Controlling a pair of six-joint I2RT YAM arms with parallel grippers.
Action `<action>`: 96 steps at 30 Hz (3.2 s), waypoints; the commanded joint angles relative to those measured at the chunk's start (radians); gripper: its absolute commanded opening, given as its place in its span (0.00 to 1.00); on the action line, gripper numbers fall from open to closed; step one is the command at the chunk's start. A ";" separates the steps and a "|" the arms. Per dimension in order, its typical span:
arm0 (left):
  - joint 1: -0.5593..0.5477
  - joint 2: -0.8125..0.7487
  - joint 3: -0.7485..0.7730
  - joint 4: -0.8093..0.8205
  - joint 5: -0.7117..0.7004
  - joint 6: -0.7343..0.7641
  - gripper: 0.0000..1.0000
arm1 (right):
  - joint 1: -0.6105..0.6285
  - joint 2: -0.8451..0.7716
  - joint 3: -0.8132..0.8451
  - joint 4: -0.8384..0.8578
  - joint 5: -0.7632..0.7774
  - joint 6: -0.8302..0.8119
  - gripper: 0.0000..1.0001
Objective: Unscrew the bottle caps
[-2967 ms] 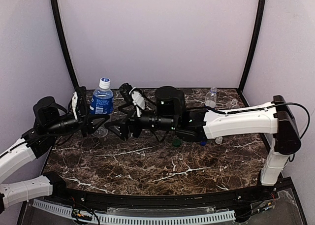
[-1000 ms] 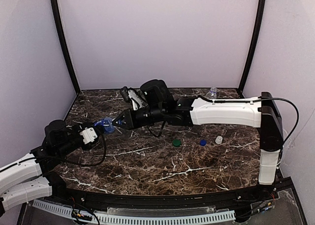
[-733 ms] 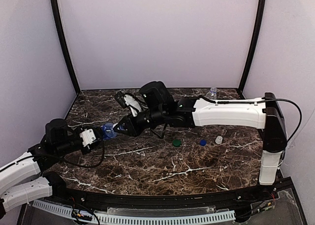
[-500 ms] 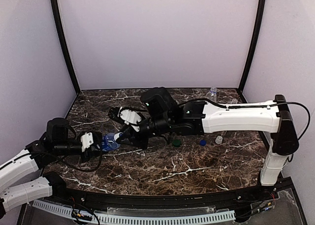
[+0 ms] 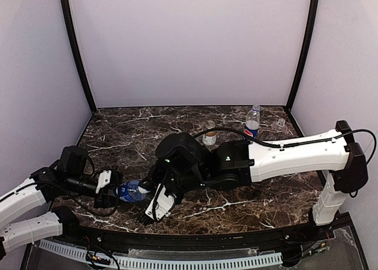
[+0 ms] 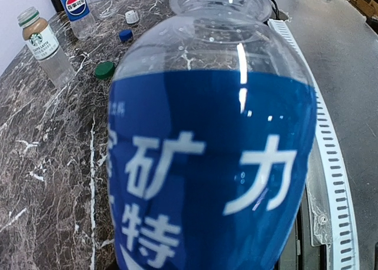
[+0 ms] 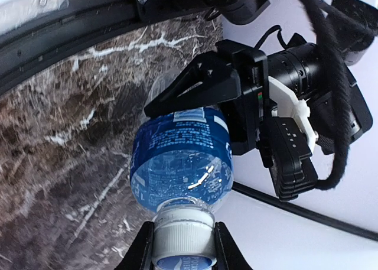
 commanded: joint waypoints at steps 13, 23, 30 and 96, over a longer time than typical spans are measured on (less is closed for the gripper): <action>-0.002 -0.069 -0.074 0.368 0.043 -0.271 0.23 | 0.019 0.023 -0.106 0.322 0.167 -0.367 0.73; 0.000 -0.080 -0.180 0.642 -0.302 -0.275 0.24 | 0.000 -0.081 -0.099 0.365 0.124 0.345 0.98; 0.025 -0.095 -0.228 0.682 -0.358 -0.197 0.24 | -0.104 -0.072 0.026 0.269 -0.138 1.185 0.99; 0.112 -0.135 -0.252 0.611 -0.045 -0.190 0.27 | 0.051 0.185 0.299 -0.271 0.239 0.101 0.00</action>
